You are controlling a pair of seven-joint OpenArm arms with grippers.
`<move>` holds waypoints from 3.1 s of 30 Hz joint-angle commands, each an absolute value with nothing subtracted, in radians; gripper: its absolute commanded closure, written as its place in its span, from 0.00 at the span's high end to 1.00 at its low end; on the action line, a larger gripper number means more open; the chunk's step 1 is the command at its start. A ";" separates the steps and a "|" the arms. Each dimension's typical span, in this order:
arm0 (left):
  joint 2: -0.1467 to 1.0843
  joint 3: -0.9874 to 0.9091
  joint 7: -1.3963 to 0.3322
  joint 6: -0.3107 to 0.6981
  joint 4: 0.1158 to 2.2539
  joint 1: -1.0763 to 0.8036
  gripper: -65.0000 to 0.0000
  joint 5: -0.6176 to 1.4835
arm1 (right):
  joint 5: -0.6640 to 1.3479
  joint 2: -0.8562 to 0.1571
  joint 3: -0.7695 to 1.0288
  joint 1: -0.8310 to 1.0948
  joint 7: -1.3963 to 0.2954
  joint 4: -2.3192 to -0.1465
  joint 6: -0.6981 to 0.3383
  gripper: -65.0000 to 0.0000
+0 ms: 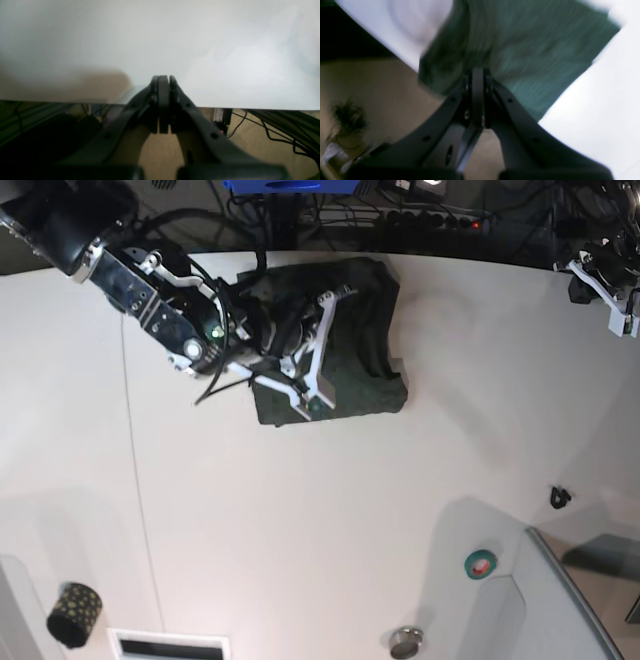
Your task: Layout the t-shirt on the table in an organized manner, then fold the t-shirt properly
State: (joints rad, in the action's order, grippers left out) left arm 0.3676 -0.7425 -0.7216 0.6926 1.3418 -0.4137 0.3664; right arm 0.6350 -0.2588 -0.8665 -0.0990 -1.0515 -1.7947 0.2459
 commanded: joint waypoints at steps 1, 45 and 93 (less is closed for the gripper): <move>0.389 -0.750 -0.708 0.698 1.354 -0.414 0.00 0.374 | 0.634 -0.277 -0.855 -0.091 -1.018 -1.817 0.245 0.00; 0.349 -0.750 -0.708 0.698 1.365 -0.414 0.00 0.374 | 0.631 0.004 -0.946 -0.357 -0.799 -1.308 0.183 0.00; 0.263 -0.472 -0.855 0.698 1.488 -0.414 1.00 0.868 | 0.633 -0.381 -0.426 0.097 -0.691 -1.751 0.067 0.00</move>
